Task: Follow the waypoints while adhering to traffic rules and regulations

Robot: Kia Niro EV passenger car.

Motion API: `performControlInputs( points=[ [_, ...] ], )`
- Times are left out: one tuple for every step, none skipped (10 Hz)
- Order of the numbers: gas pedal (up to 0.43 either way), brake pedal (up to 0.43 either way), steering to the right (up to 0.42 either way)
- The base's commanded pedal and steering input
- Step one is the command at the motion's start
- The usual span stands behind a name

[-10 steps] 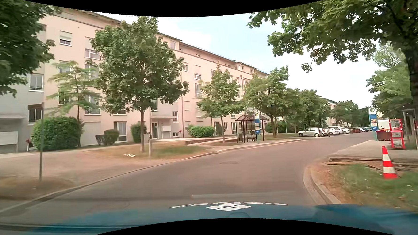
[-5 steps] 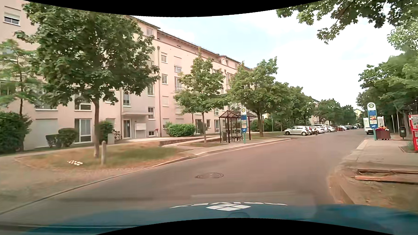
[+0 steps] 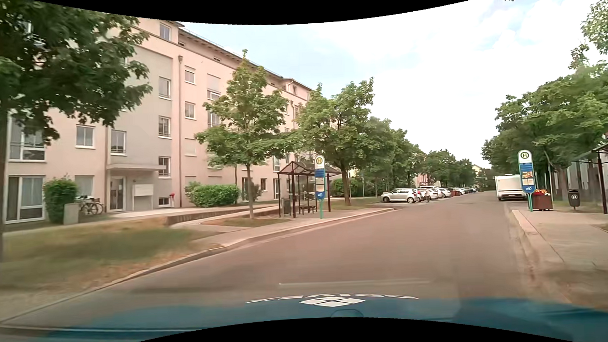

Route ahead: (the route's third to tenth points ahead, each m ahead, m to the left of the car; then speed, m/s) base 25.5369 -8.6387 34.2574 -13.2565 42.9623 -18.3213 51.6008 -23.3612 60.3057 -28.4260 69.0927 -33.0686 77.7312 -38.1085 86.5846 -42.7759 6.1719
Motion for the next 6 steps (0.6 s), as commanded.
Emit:
performControlInputs(
  points=[
    [0.150,0.000,0.206],
    [0.150,0.000,0.206],
    [0.150,0.000,0.206],
    [0.150,0.000,0.206],
    [0.150,0.000,0.206],
    [0.150,0.000,0.205]
  ],
)
